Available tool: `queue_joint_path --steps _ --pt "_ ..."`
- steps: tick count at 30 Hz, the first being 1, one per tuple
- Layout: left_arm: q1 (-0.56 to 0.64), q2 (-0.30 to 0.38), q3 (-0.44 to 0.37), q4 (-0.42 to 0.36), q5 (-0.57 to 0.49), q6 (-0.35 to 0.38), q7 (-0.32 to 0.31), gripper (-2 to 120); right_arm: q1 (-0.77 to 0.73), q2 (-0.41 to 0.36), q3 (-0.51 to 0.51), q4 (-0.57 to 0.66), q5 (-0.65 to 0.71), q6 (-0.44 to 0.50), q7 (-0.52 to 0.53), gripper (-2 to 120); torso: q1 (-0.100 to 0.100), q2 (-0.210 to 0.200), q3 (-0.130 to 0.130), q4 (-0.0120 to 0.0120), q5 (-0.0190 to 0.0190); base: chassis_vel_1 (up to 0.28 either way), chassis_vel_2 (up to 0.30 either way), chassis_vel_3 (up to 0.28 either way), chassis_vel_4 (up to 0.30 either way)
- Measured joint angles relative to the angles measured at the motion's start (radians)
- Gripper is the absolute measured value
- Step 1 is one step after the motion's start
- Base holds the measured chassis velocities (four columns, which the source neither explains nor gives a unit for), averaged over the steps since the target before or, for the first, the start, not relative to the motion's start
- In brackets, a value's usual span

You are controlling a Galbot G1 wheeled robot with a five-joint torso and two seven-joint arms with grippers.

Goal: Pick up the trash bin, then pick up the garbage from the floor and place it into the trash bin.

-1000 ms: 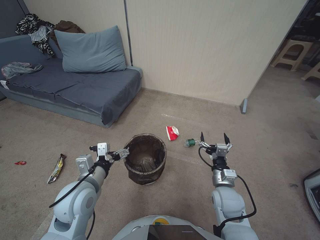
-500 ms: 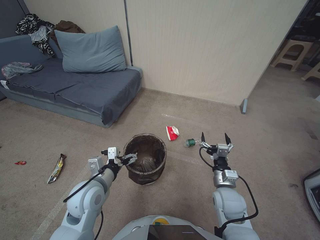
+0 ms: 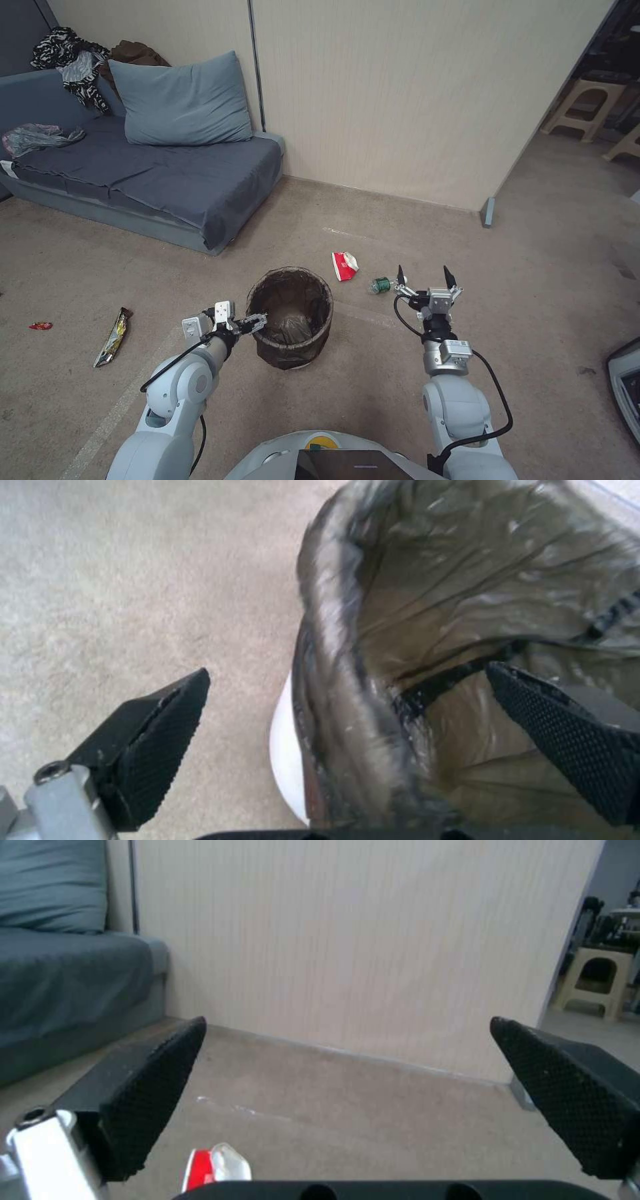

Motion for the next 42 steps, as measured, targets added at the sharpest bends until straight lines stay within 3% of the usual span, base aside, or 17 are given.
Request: queue_joint_path --steps 5,9,28,35,42 --pt "-0.013 -0.006 0.008 0.042 0.006 0.000 0.003 85 -0.002 0.002 0.000 0.002 -0.005 0.000 -0.001 100 0.000 0.000 0.000 -0.0001 0.0000 0.000 0.000 0.000 0.000" --pt "-0.022 -0.014 0.015 0.068 0.006 -0.001 0.013 67 -0.005 0.004 -0.001 0.004 -0.011 0.001 -0.002 100 0.000 0.000 0.000 -0.0001 0.0001 0.000 0.000 0.000 0.000" --pt "-0.019 -0.030 0.027 0.075 0.025 -0.004 0.010 3 0.006 0.005 0.004 0.004 -0.010 0.017 -0.025 100 0.000 0.000 0.000 0.0002 0.0004 0.000 0.000 0.000 0.000" --pt "-0.014 -0.029 0.021 0.070 0.034 -0.003 0.011 2 0.007 0.003 0.007 0.004 -0.003 0.028 -0.040 100 0.000 0.000 0.000 -0.0001 -0.0001 0.000 0.000 0.000 0.000" --pt "0.016 -0.024 -0.008 -0.042 0.059 -0.001 0.033 2 0.006 0.006 0.005 -0.006 -0.003 0.045 -0.044 100 0.000 0.000 0.000 -0.0001 -0.0003 0.000 0.000 0.000 0.000"
